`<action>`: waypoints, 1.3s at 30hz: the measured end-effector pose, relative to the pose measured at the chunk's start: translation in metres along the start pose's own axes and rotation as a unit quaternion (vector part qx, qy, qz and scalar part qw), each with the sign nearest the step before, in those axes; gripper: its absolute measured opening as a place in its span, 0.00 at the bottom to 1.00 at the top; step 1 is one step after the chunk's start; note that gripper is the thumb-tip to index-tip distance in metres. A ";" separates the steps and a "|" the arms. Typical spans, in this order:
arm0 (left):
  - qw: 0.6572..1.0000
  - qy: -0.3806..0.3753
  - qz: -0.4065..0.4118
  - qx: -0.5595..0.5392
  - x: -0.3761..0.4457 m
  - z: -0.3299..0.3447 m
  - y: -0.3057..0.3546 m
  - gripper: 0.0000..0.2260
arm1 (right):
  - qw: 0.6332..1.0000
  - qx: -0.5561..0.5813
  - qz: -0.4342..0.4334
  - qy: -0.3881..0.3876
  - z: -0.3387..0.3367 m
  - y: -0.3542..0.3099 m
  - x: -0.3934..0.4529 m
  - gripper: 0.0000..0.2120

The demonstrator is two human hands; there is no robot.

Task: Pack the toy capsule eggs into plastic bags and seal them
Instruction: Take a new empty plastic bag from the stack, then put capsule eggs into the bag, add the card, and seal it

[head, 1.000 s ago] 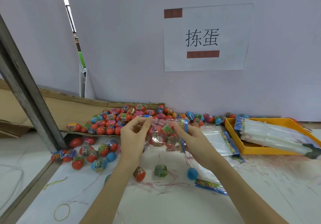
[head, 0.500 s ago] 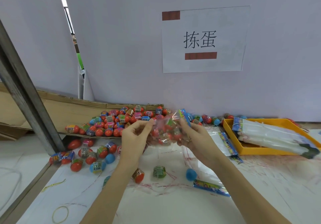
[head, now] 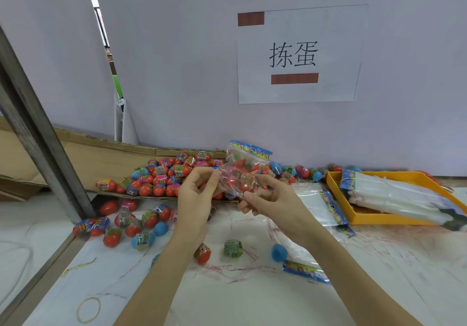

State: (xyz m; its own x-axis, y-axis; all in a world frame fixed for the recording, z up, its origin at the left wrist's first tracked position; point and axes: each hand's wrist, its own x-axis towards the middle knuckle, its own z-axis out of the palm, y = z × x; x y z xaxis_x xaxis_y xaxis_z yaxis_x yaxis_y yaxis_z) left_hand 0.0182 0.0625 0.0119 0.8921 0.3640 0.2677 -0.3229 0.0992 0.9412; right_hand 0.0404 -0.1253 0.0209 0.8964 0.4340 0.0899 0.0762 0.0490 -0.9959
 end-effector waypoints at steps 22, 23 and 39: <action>0.973 -0.079 0.067 0.206 -0.007 0.004 -0.003 0.11 | 0.943 -0.314 -0.019 0.110 -0.060 -0.009 0.000 0.17; 0.972 -0.080 0.069 0.209 -0.007 0.004 -0.003 0.11 | 0.898 -0.431 0.005 0.087 -0.058 -0.003 0.003 0.17; 0.967 -0.098 0.069 0.225 -0.005 0.001 -0.007 0.12 | 0.823 -0.478 -0.175 0.254 -0.043 0.009 0.007 0.11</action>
State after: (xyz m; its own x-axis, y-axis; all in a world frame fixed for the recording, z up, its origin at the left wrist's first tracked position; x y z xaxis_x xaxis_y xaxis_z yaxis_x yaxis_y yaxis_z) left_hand 0.0159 0.0591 0.0040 0.9073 0.1590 0.3892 -0.3115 -0.3674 0.8763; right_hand 0.0665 -0.1605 0.0118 0.7955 0.1006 0.5976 0.4590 -0.7439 -0.4857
